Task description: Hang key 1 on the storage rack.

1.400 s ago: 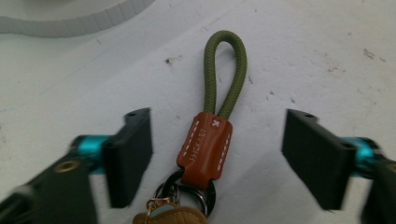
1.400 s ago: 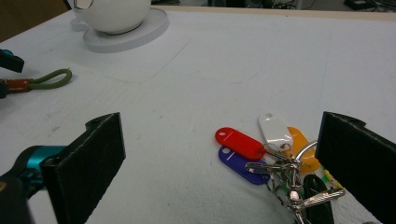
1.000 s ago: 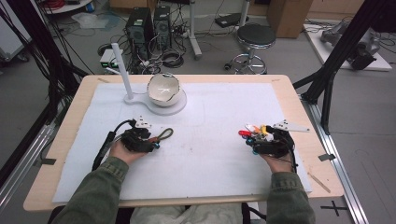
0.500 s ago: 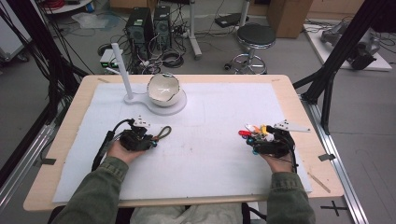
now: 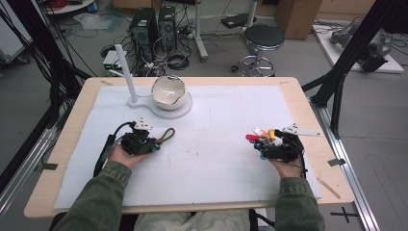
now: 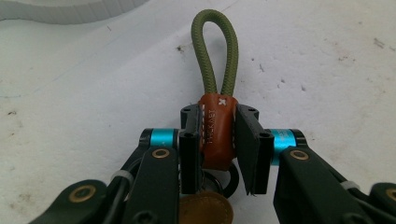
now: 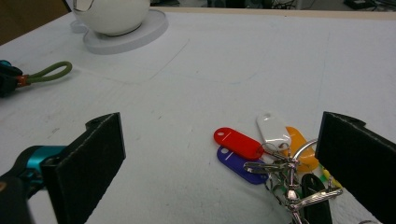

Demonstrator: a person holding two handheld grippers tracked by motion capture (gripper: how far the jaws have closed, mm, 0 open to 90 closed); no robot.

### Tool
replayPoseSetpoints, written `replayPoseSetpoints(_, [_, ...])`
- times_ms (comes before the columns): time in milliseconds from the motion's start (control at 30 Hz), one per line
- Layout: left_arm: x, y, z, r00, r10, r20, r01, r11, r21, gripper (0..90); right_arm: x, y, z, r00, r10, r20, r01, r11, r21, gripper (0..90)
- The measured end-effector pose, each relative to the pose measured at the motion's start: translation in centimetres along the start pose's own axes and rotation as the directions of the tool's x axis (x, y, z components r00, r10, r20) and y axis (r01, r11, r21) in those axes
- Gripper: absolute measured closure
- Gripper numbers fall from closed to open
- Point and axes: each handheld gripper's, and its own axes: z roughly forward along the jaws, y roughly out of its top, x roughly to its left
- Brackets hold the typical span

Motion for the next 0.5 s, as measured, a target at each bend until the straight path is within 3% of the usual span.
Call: replayPoseSetpoints(500, [1.2,0.2,-2.7,0.9983,-0.058,0.000,0.058,0.9953,-0.078,72.0,0.0,0.0,0.0,1.0000,0.004,-0.002,-0.004,1.000,0.000,0.8])
